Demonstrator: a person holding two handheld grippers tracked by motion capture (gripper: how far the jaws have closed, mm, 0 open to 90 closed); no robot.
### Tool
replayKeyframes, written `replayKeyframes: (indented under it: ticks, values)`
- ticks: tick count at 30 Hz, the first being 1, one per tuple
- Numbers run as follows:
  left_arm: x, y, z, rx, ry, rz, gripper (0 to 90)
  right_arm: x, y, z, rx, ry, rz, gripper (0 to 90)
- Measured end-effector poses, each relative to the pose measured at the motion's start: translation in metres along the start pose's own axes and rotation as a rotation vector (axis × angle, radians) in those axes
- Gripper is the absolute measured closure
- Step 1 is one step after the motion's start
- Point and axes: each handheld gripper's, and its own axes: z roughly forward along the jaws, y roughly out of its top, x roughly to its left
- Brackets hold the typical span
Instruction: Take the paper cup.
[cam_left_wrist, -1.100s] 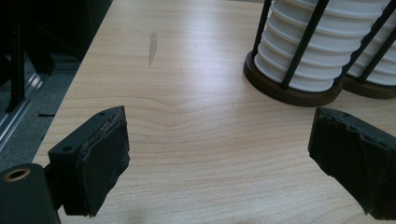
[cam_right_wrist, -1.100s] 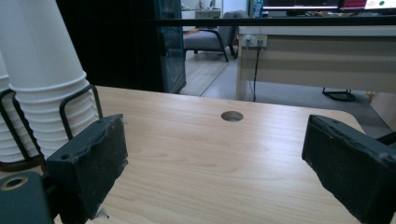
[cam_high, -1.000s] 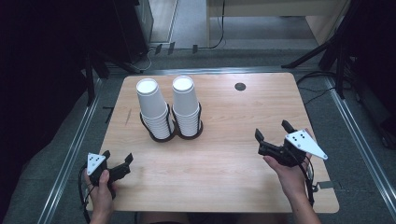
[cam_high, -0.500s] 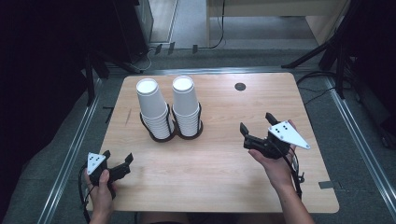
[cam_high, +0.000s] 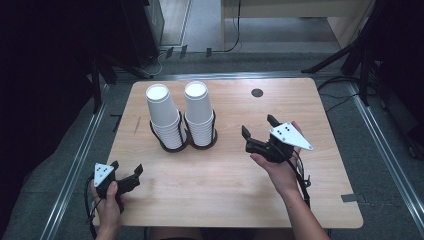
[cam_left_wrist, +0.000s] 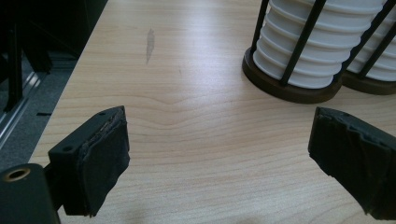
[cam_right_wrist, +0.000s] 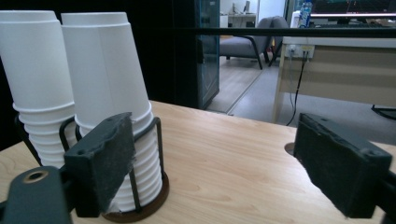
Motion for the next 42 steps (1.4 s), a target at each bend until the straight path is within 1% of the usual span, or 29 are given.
replayKeyframes:
  ticks: [2, 3, 10, 11, 16, 18, 24, 26, 27, 29, 36, 38, 42]
  values:
    - [0.000, 0.000, 0.000, -0.002, -0.002, -0.004, 5.5, 0.005, 0.003, 0.006, -0.001, 0.013, -0.004, 13.1]
    - [0.000, 0.000, 0.000, -0.002, -0.002, -0.004, 5.6, 0.005, 0.003, 0.006, -0.001, 0.013, -0.004, 13.1]
    - [0.000, 0.000, 0.001, -0.002, -0.003, -0.002, 5.6, 0.017, 0.010, 0.021, -0.001, 0.040, -0.010, 13.1]
    - [0.000, 0.000, 0.001, -0.001, -0.003, -0.001, 5.6, 0.021, 0.012, 0.025, -0.002, 0.047, -0.008, 13.2]
    - [0.001, 0.001, 0.001, 0.002, -0.002, -0.006, 5.5, 0.027, 0.013, 0.033, 0.001, 0.061, -0.014, 13.5]
    - [0.002, 0.001, 0.001, 0.003, -0.003, -0.009, 5.6, 0.030, 0.014, 0.037, 0.004, 0.069, -0.007, 13.8]
    - [0.002, 0.001, 0.002, 0.004, -0.003, -0.013, 5.5, 0.038, 0.017, 0.050, -0.002, 0.108, 0.012, 19.7]
    - [0.002, 0.002, 0.002, 0.004, -0.003, -0.019, 5.6, 0.041, 0.019, 0.054, 0.002, 0.118, 0.020, 20.4]
    - [0.002, 0.002, 0.002, 0.004, -0.003, -0.020, 5.6, 0.044, 0.020, 0.059, 0.000, 0.128, 0.022, 21.4]
    - [0.002, 0.002, 0.002, 0.006, -0.004, -0.020, 5.6, 0.046, 0.021, 0.061, 0.000, 0.129, 0.023, 22.0]
    - [0.002, 0.002, 0.003, 0.009, -0.005, -0.014, 5.5, 0.056, 0.028, 0.078, -0.006, 0.170, 0.038, 28.9]
    - [0.002, 0.002, 0.003, 0.011, -0.005, -0.012, 5.6, 0.060, 0.029, 0.083, -0.006, 0.183, 0.050, 31.3]
    - [0.002, 0.002, 0.003, 0.012, -0.004, -0.015, 5.6, 0.064, 0.030, 0.092, -0.020, 0.184, 0.063, 31.9]
